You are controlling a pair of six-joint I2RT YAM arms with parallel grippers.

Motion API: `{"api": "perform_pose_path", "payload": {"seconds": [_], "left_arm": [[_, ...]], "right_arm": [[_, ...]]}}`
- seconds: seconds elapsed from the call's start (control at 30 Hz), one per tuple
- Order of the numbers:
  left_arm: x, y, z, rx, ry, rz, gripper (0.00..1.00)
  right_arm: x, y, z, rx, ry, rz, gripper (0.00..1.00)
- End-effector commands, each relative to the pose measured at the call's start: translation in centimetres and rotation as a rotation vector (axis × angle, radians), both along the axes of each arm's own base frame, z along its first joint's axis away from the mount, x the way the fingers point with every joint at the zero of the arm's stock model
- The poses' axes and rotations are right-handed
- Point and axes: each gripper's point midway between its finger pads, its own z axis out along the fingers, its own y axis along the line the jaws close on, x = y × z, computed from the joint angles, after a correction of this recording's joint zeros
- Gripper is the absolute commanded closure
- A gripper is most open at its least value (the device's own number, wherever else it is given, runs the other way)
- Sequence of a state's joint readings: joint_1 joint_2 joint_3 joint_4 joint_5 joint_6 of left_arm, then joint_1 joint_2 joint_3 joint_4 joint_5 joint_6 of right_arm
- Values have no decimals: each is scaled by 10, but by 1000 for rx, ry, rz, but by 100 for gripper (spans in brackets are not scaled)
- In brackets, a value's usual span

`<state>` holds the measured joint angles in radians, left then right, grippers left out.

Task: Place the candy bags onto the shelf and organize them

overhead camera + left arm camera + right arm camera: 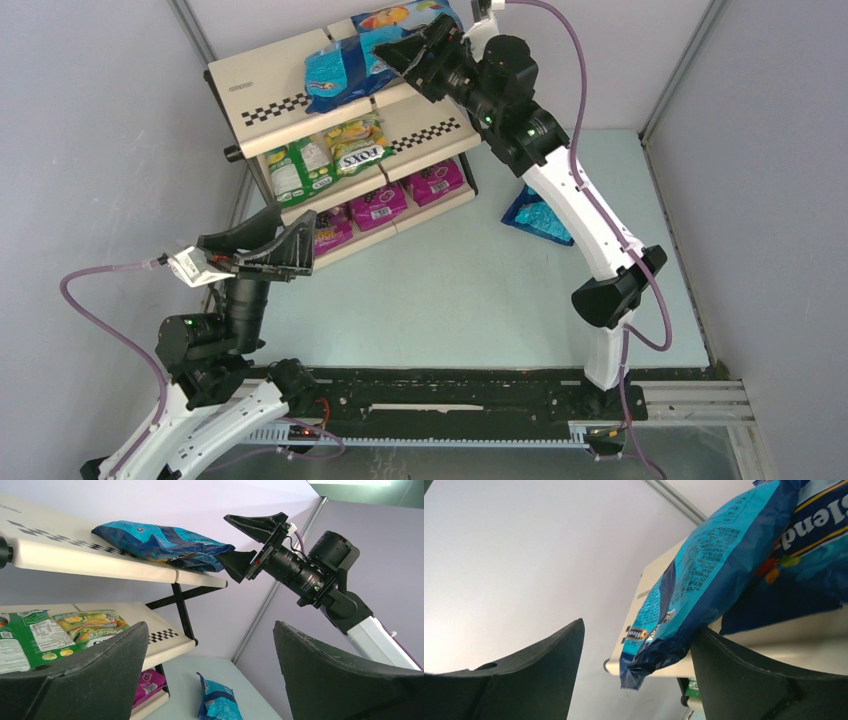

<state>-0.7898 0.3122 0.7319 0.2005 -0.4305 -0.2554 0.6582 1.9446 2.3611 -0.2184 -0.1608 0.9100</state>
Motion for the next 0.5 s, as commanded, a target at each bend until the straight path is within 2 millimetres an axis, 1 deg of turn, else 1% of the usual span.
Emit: {"api": "perform_pose_path", "payload": {"seconds": [0.0,0.03,0.17,0.2,0.23,0.27,0.33,0.37,0.43,0.47], "left_arm": [[-1,-6,2,-1,-13,-27,0],[-1,-6,2,-1,-12,-28,0],[-2,-6,2,-3,-15,-28,0],[-2,-5,2,-2,-15,-27,0],[-2,-5,2,-4,-17,-27,0],[-3,-4,3,-5,-19,-26,0],[-3,-3,4,-7,-20,-22,0],[-3,-3,3,-6,-19,-22,0],[-4,-3,4,-7,-20,-22,0],[-4,-3,4,-8,-20,-23,0]], "right_arm": [[-30,-4,34,55,-75,9,24],[-31,-2,33,58,-77,10,25],[-27,8,26,50,-72,-19,26],[-26,9,25,46,-79,-25,30],[-23,11,24,40,-88,-31,34],[-19,11,23,30,-98,-43,41],[-13,14,24,4,-147,-59,63],[-9,16,25,-14,-183,-66,68],[1,23,25,-57,-269,-72,73],[9,23,22,-77,-279,-82,76]]}}
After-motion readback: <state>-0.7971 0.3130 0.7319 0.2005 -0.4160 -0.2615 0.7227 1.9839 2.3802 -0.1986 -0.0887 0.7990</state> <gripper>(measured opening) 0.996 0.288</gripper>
